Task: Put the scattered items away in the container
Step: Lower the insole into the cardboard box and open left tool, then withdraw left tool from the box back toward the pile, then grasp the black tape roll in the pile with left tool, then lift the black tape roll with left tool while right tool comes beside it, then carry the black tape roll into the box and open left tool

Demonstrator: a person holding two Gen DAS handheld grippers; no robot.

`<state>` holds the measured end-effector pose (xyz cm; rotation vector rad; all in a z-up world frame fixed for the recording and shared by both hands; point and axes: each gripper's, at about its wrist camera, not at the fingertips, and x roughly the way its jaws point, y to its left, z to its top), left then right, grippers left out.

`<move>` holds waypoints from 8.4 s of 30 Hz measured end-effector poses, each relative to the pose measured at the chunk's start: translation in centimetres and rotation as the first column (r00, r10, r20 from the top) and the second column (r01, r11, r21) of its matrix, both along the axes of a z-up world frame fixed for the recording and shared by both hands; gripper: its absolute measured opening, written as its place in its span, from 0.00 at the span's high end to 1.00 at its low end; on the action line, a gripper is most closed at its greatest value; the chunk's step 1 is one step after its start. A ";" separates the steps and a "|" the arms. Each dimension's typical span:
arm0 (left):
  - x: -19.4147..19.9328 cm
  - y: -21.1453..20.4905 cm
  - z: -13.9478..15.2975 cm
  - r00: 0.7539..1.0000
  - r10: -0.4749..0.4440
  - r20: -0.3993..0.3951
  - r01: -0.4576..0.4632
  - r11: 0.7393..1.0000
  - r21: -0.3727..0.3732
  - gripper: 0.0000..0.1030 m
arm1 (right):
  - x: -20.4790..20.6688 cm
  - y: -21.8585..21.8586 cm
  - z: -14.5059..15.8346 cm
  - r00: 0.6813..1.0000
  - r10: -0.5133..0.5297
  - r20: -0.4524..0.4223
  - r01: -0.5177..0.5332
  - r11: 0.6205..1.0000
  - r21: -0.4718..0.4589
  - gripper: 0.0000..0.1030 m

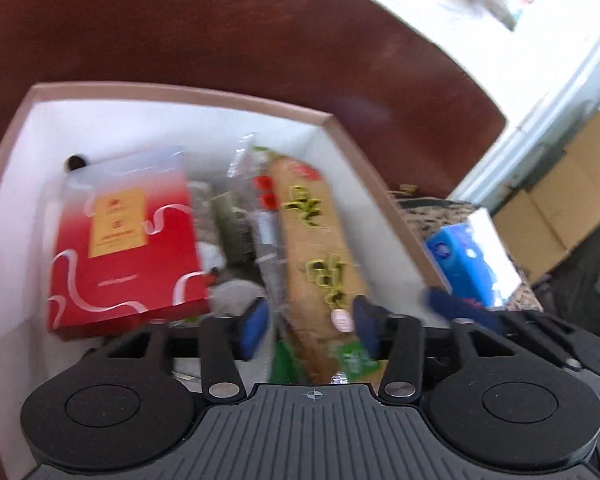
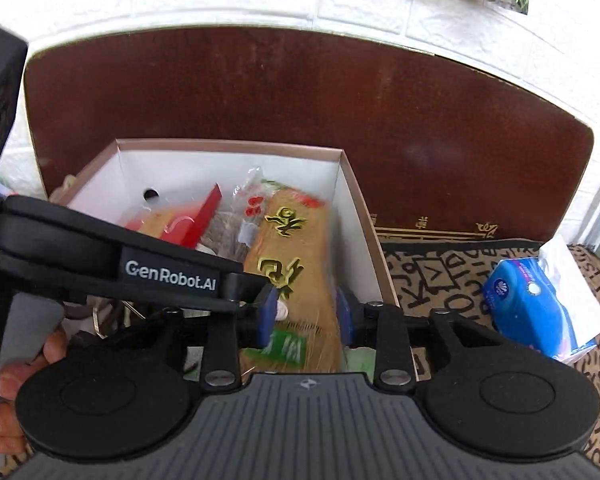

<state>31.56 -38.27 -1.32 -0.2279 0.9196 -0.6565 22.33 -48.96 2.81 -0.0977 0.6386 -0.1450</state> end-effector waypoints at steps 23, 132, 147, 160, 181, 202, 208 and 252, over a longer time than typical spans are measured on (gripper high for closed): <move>-5.6 4.2 4.9 0.988 -0.022 0.153 0.015 0.999 0.049 0.00 | -3.8 2.6 2.9 0.999 0.019 0.032 -0.019 1.000 -0.013 0.01; -17.6 28.2 -4.2 0.991 0.130 0.043 -0.134 0.986 0.104 0.30 | -10.5 25.9 -7.3 0.926 0.378 0.014 -0.370 0.896 0.244 0.26; -31.4 29.5 -5.6 0.995 0.094 -0.038 -0.090 0.990 0.106 0.29 | -27.0 26.7 -7.1 0.930 0.367 -0.030 -0.354 0.913 0.200 0.28; -32.9 30.7 -4.8 0.993 0.115 -0.030 -0.112 0.990 0.087 0.18 | -30.1 25.9 -7.2 0.941 0.339 -0.018 -0.325 0.914 0.242 0.14; -31.3 30.8 -5.1 1.000 0.018 -0.024 -0.014 0.989 0.144 0.55 | -28.3 21.8 -6.5 0.989 0.138 -0.049 -0.116 0.941 0.317 0.29; -30.7 30.8 -6.0 0.999 0.005 -0.041 0.001 0.991 0.133 0.56 | -26.6 22.6 -6.2 0.948 0.298 -0.106 -0.245 0.904 0.349 0.59; -30.4 31.3 -6.3 0.999 -0.022 -0.046 0.027 0.993 0.114 0.54 | -25.6 22.8 -6.5 0.910 0.382 -0.160 -0.310 0.885 0.348 0.69; -25.0 22.2 5.4 0.976 -0.098 0.192 0.101 0.995 -0.007 0.73 | -21.9 16.0 3.1 0.944 0.330 0.007 -0.325 0.925 0.195 0.69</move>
